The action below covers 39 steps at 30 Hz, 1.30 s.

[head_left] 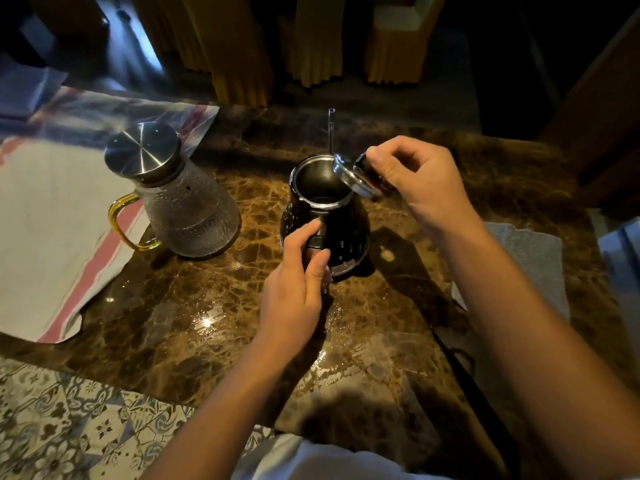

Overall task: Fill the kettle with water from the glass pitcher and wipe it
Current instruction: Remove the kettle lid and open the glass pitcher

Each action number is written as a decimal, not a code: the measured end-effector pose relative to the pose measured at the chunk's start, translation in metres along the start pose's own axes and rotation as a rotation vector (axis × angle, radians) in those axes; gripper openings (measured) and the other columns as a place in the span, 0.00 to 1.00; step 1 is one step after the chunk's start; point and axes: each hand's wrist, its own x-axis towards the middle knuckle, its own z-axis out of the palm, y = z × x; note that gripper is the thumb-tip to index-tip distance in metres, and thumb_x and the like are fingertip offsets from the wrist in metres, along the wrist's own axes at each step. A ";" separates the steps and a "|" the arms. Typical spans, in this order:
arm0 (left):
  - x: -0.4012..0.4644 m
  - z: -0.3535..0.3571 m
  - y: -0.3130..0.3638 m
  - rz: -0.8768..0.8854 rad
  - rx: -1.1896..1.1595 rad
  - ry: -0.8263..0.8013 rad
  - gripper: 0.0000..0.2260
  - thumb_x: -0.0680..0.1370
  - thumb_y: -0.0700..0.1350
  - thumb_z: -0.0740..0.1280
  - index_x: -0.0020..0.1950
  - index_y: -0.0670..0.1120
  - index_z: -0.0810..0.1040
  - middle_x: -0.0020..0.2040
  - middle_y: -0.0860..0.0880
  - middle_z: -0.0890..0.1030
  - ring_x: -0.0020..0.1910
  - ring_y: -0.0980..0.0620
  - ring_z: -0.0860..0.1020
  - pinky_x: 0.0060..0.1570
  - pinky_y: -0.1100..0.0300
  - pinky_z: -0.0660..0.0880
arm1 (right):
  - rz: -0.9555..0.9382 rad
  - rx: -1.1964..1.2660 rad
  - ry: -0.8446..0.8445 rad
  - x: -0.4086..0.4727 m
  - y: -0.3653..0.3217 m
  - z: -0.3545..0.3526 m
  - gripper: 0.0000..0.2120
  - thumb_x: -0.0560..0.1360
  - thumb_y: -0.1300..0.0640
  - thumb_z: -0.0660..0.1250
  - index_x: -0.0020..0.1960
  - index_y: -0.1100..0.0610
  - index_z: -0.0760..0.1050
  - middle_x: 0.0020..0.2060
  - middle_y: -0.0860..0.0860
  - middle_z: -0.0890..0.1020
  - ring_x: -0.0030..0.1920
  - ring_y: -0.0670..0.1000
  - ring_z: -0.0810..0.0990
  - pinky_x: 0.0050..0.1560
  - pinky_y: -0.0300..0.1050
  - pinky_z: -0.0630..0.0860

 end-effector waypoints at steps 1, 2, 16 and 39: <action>0.002 -0.001 -0.002 0.005 0.005 -0.001 0.18 0.84 0.55 0.54 0.75 0.59 0.59 0.43 0.55 0.80 0.40 0.57 0.82 0.38 0.50 0.81 | -0.008 -0.002 0.002 -0.004 -0.004 -0.001 0.06 0.81 0.58 0.71 0.49 0.61 0.83 0.43 0.50 0.85 0.43 0.43 0.83 0.46 0.37 0.79; 0.004 -0.003 -0.004 0.011 0.013 0.001 0.18 0.85 0.55 0.54 0.75 0.58 0.59 0.43 0.55 0.80 0.40 0.58 0.82 0.38 0.51 0.81 | -0.021 -0.012 0.005 -0.007 -0.009 -0.001 0.06 0.81 0.59 0.71 0.49 0.61 0.83 0.43 0.51 0.85 0.43 0.43 0.83 0.46 0.37 0.79; 0.022 -0.020 -0.022 0.083 0.038 -0.035 0.19 0.86 0.49 0.57 0.76 0.48 0.64 0.34 0.58 0.74 0.31 0.64 0.76 0.30 0.70 0.68 | -0.173 -0.270 0.223 -0.045 -0.062 0.001 0.06 0.80 0.55 0.73 0.53 0.57 0.82 0.48 0.52 0.84 0.47 0.49 0.84 0.47 0.47 0.82; 0.029 -0.031 -0.029 0.189 -0.003 -0.139 0.20 0.87 0.47 0.58 0.77 0.42 0.64 0.44 0.51 0.80 0.38 0.52 0.82 0.37 0.48 0.81 | -0.036 -0.635 0.151 -0.184 -0.026 0.013 0.06 0.79 0.58 0.73 0.55 0.54 0.85 0.49 0.47 0.84 0.52 0.42 0.81 0.53 0.35 0.75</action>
